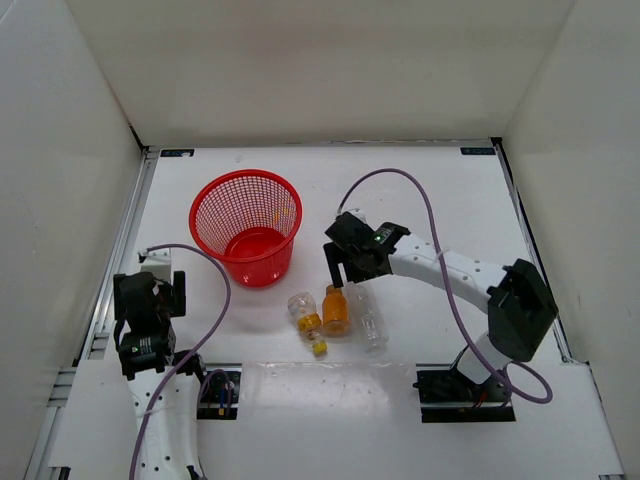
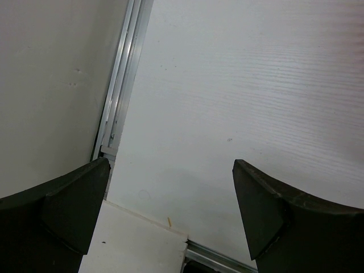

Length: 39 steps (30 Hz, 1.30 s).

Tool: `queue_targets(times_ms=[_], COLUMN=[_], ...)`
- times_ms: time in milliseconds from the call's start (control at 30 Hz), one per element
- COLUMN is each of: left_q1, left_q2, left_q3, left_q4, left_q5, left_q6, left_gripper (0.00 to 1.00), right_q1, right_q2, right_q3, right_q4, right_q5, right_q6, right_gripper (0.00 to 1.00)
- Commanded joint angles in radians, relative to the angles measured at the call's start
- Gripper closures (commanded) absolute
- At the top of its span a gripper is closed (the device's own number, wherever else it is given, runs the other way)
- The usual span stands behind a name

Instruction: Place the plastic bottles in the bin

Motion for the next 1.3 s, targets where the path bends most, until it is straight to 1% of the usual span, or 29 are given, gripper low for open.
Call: queue_targets(times_ms=[0,133,233,400,433,500,533,600,633,667,700,733,767,867,900,933,1000,1033,1067,1167,1200,1267], left_q1=[-0.004,-0.004,-0.004,-0.004,-0.004,-0.004,-0.004,-0.004,-0.004,-0.004,-0.004,-0.004,-0.004,-0.004,-0.004,-0.004,-0.004,-0.004,-0.004,-0.004,-0.004,-0.004], left_q2=[-0.006,-0.006,-0.006,-0.006,-0.006,-0.006,-0.006,-0.006,-0.006,-0.006,-0.006,-0.006,-0.006,-0.006,-0.006,-0.006,-0.006,-0.006,-0.006,0.005,0.005,0.005], left_q3=[0.030,0.030,0.030,0.030,0.030,0.030,0.030,0.030,0.030,0.030,0.030,0.030,0.030,0.041,0.041,0.050,0.061,0.075,0.075,0.105,0.115,0.124], left_q4=[-0.021,-0.030,-0.030,-0.030,-0.030,-0.030,-0.030,-0.030,-0.030,-0.030,-0.030,-0.030,-0.030,-0.030,-0.021,-0.003,0.007,0.016,0.016,0.016,0.027,0.027], left_q5=[0.026,0.026,0.046,0.046,0.046,0.046,0.046,0.046,0.037,0.037,0.037,0.025,0.025,0.015,0.005,0.005,-0.004,-0.004,0.009,0.055,0.064,0.065], left_q6=[0.010,0.010,0.010,0.010,0.010,0.010,0.010,0.010,0.010,0.010,0.010,0.010,0.010,0.001,0.001,-0.008,-0.008,-0.008,-0.008,0.042,0.043,0.056], left_gripper=[0.00,0.00,0.00,0.00,0.00,0.00,0.00,0.00,0.00,0.00,0.00,0.00,0.00,0.00,0.00,0.00,0.00,0.00,0.00,0.00,0.00,0.00], right_q1=[-0.038,-0.048,-0.057,-0.066,-0.066,-0.078,-0.087,-0.116,-0.127,-0.146,-0.155,-0.166,-0.184,-0.193,-0.193,-0.193,-0.193,-0.172,-0.161,-0.120,-0.109,-0.077], right_q2=[0.002,-0.018,-0.027,0.016,0.016,0.027,0.038,0.029,0.028,-0.002,-0.016,-0.030,-0.054,-0.088,-0.088,-0.099,-0.099,-0.099,-0.099,-0.042,-0.022,0.065], right_q3=[-0.023,-0.106,-0.155,-0.210,-0.222,-0.233,-0.233,-0.233,-0.233,-0.210,-0.196,-0.178,-0.125,0.013,0.134,0.197,0.320,0.415,0.454,0.549,0.596,0.647], right_q4=[-0.006,0.012,0.055,0.120,0.129,0.141,0.141,0.141,0.141,0.141,0.131,0.131,0.105,0.072,0.063,0.063,0.126,0.165,0.260,0.417,0.521,0.601], right_q5=[-0.069,-0.051,-0.088,-0.183,-0.192,-0.180,-0.180,-0.180,-0.180,-0.150,-0.128,-0.111,-0.094,0.022,0.053,0.068,0.078,0.078,0.067,-0.023,-0.064,-0.170], right_q6=[0.011,0.044,0.044,0.035,0.035,0.035,0.035,0.035,0.035,0.035,0.035,0.035,0.006,-0.056,-0.094,-0.111,-0.145,-0.178,-0.191,-0.244,-0.257,-0.278], right_gripper=[0.10,0.15,0.18,0.17,0.15,0.15,0.23,0.34,0.42,0.68,0.75,0.79,0.79,0.79,0.79,0.79,0.82,0.82,0.82,0.82,0.82,0.80])
